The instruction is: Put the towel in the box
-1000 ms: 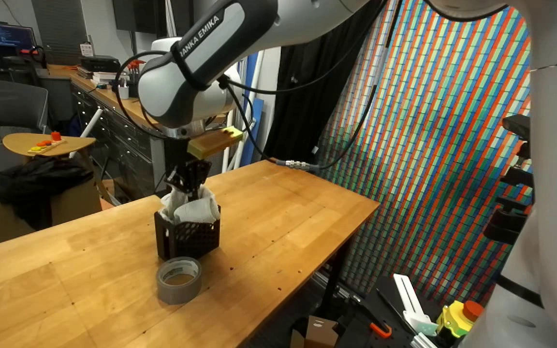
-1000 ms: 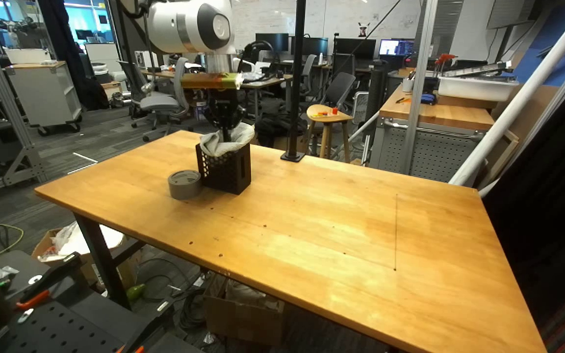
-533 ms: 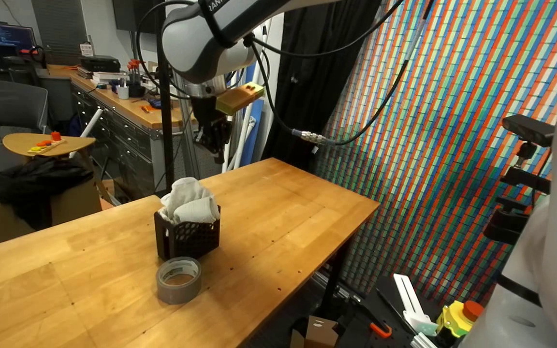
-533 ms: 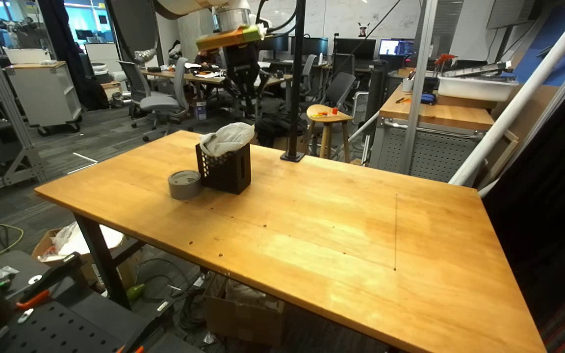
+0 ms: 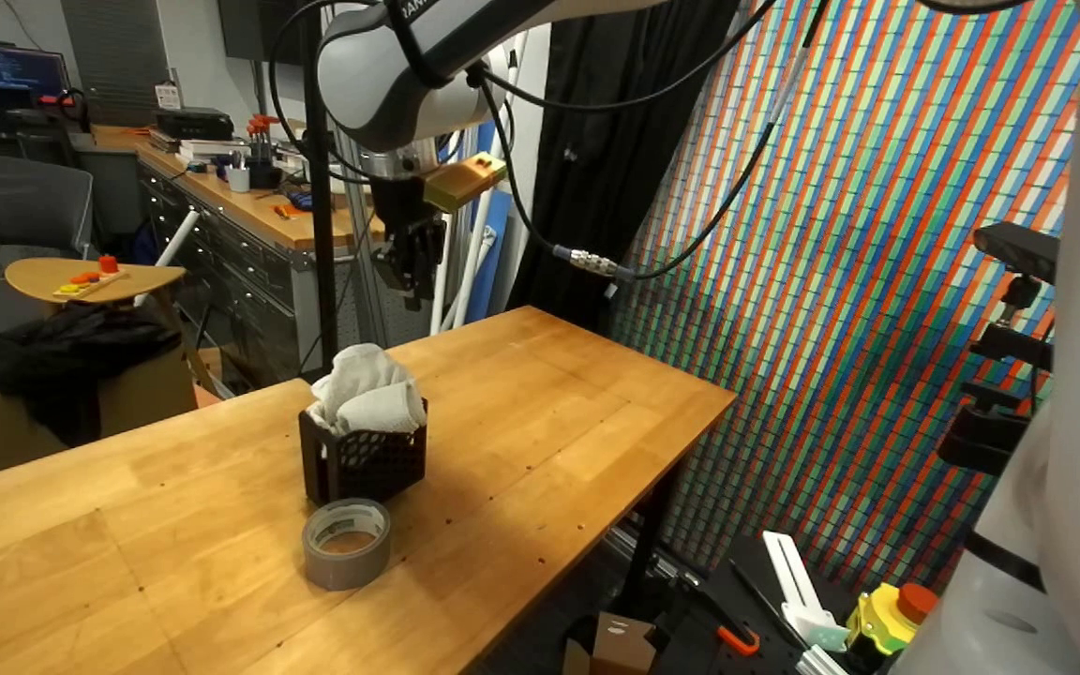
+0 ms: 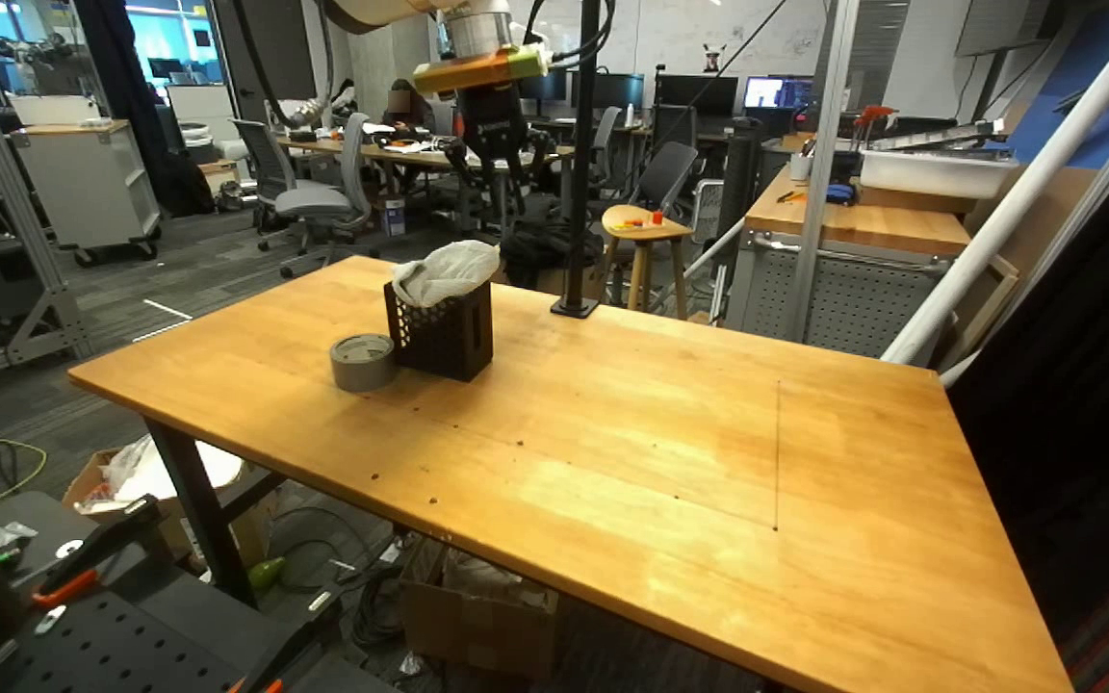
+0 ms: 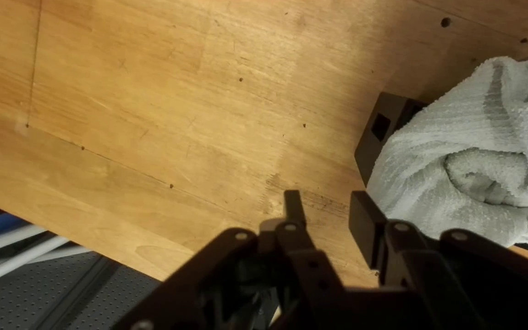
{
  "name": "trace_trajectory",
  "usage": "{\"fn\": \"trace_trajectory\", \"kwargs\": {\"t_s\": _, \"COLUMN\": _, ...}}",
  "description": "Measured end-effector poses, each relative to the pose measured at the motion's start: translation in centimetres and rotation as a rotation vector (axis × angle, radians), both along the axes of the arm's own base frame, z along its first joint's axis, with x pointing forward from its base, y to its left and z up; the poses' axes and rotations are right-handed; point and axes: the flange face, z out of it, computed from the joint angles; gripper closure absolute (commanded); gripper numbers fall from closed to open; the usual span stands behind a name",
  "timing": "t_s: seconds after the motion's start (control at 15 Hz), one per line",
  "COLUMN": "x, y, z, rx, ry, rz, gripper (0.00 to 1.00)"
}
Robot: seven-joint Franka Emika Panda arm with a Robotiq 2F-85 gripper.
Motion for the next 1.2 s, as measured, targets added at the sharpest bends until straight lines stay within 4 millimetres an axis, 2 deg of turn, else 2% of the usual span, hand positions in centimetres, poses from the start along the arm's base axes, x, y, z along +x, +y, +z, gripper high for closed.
{"fn": "trace_trajectory", "kwargs": {"t_s": 0.13, "x": 0.6, "y": 0.2, "z": -0.9, "rx": 0.024, "ry": 0.003, "rz": 0.006, "gripper": 0.60}}
{"fn": "trace_trajectory", "kwargs": {"t_s": 0.27, "x": 1.2, "y": 0.4, "z": -2.0, "rx": 0.052, "ry": 0.010, "rz": 0.007, "gripper": 0.63}}
{"fn": "trace_trajectory", "kwargs": {"t_s": 0.73, "x": 2.1, "y": 1.8, "z": -5.2, "rx": 0.129, "ry": 0.038, "rz": 0.010, "gripper": 0.63}}
{"fn": "trace_trajectory", "kwargs": {"t_s": 1.2, "x": 2.4, "y": 2.1, "z": -6.4, "rx": 0.157, "ry": 0.051, "rz": 0.012, "gripper": 0.64}}
